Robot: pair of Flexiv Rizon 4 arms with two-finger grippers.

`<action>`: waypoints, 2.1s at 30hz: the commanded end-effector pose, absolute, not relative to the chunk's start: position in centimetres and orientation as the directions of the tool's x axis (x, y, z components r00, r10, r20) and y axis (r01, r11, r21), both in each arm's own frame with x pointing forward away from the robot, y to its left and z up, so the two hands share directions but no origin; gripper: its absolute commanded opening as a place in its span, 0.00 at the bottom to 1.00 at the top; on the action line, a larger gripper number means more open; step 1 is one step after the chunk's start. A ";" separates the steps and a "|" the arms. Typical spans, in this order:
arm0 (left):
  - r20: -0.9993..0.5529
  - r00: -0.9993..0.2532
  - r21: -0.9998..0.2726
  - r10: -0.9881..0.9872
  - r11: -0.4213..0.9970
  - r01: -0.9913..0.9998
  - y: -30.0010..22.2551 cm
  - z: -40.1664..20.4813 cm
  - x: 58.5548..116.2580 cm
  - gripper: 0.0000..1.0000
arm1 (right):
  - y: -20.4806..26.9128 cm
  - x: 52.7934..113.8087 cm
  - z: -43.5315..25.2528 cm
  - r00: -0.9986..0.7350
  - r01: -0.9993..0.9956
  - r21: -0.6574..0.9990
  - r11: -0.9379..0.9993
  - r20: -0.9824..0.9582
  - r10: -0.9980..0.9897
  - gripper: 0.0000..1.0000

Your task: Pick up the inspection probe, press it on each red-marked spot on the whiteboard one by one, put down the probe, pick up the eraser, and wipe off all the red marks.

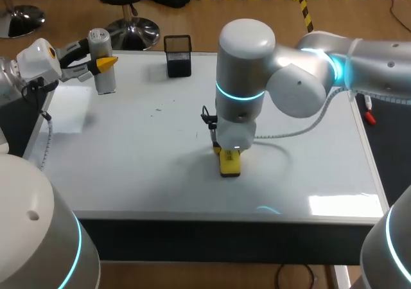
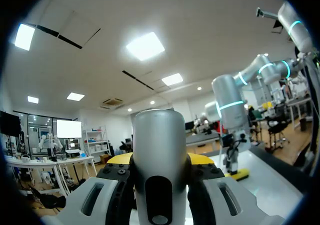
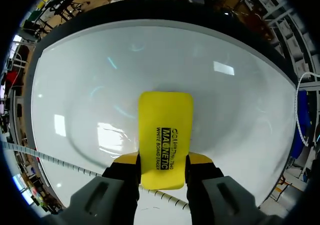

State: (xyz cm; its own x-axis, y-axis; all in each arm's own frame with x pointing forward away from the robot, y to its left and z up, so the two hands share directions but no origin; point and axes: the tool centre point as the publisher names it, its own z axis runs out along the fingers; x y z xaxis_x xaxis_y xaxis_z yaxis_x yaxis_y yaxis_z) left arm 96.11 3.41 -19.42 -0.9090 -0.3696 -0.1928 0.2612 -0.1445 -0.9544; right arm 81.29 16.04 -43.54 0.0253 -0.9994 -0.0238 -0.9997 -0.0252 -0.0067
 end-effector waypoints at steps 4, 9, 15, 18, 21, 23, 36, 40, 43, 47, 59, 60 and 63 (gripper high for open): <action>-0.194 -0.907 -0.954 -0.373 -0.143 0.263 3.4 -19.3 96.0 0.00 | 14.0 81.0 -46.5 0.020 -1.000 -0.006 -0.020 -0.023 -1.000 0.00; -0.194 -0.907 -0.954 -0.373 -0.143 0.263 3.4 -19.3 96.0 0.00 | 13.2 81.1 -46.6 0.014 -1.000 -0.005 -0.014 -0.011 -1.000 0.00; -0.194 -0.907 -0.954 -0.373 -0.143 0.263 3.4 -19.3 96.0 0.00 | 12.5 81.4 -45.9 0.004 -1.000 -0.012 -0.004 -0.003 -1.000 0.00; -0.194 -0.907 -0.954 -0.373 -0.143 0.263 3.4 -19.3 96.0 0.00 | 12.1 81.7 -44.6 0.001 -1.000 -0.017 -0.001 -0.014 -1.000 0.00; -0.194 -0.907 -0.954 -0.373 -0.143 0.263 3.4 -19.3 96.0 0.00 | 11.6 82.1 -42.2 0.001 -1.000 -0.007 -0.001 -0.025 -1.000 0.00; -0.194 -0.907 -0.954 -0.373 -0.143 0.263 3.4 -19.3 96.0 0.00 | 11.0 82.7 -40.5 0.004 -1.000 0.003 -0.005 -0.049 -0.999 0.00; -0.194 -0.907 -0.954 -0.373 -0.143 0.263 3.4 -19.3 96.0 0.00 | 8.7 85.3 -37.3 -0.009 -0.999 -0.047 0.011 -0.037 -0.999 0.00; -0.194 -0.907 -0.954 -0.373 -0.143 0.263 3.4 -19.3 96.0 0.00 | 7.8 86.8 -37.4 -0.018 -0.998 -0.055 0.019 -0.025 -1.000 0.00; -0.194 -0.907 -0.954 -0.373 -0.143 0.263 3.4 -19.3 96.0 0.00 | 6.9 88.7 -37.4 -0.017 -0.998 -0.065 0.018 -0.003 -1.000 0.00; -0.194 -0.907 -0.954 -0.373 -0.143 0.263 3.4 -19.3 96.0 0.00 | 5.8 92.2 -37.4 -0.023 -0.997 -0.077 0.020 0.040 -0.999 0.00; -0.194 -0.907 -0.954 -0.373 -0.143 0.263 3.4 -19.3 96.0 0.00 | 5.8 102.4 -37.0 -0.012 -0.998 -0.064 0.007 0.077 -0.997 0.00; -0.194 -0.907 -0.954 -0.373 -0.143 0.263 3.4 -19.3 96.0 0.00 | 6.1 103.1 -37.0 -0.011 -0.999 -0.053 0.008 0.063 -0.998 0.00; -0.194 -0.907 -0.954 -0.373 -0.143 0.263 3.4 -19.3 96.0 0.00 | 6.8 105.2 -37.2 -0.008 -0.999 -0.046 0.005 0.067 -0.998 0.00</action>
